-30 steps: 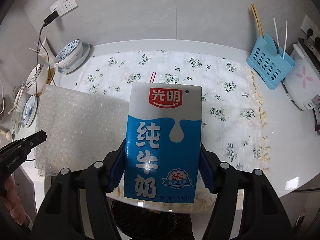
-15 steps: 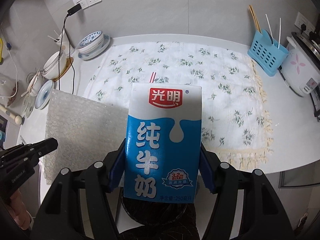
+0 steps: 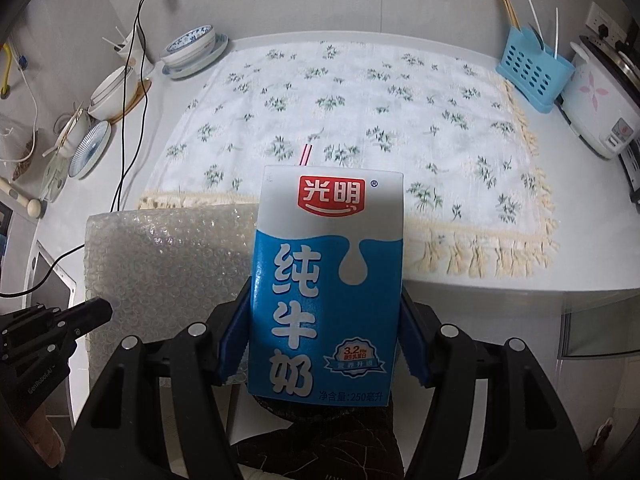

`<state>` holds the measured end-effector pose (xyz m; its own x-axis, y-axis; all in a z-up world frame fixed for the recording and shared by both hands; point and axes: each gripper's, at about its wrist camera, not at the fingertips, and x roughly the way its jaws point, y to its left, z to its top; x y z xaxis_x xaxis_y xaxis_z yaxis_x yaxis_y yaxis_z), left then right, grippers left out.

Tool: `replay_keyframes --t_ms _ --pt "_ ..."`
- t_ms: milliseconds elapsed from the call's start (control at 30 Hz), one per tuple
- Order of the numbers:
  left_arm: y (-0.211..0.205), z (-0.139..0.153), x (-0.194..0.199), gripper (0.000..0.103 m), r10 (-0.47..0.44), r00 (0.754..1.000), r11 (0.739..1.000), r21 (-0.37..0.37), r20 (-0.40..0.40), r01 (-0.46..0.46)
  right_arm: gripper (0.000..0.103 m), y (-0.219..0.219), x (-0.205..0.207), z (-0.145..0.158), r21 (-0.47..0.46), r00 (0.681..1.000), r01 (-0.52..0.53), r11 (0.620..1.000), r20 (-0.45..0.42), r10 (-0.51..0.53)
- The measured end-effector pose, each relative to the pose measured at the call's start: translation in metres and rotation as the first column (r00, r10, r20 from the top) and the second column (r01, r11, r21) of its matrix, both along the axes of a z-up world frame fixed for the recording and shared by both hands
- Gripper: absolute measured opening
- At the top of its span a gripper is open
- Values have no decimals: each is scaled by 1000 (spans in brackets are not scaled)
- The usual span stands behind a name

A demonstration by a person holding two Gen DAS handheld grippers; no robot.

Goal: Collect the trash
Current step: 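Carry the milk carton and bubble wrap down over the trash bin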

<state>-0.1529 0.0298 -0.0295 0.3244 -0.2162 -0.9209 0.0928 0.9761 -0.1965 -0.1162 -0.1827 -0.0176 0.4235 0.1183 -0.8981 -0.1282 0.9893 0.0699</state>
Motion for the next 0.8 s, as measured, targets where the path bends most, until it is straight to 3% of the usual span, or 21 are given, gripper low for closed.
replay_keyframes --t_ms 800 --pt "2 -80 -58 3 -6 992 999 33 -127 10 61 7 -47 -62 -3 996 -24 1000 -84 23"
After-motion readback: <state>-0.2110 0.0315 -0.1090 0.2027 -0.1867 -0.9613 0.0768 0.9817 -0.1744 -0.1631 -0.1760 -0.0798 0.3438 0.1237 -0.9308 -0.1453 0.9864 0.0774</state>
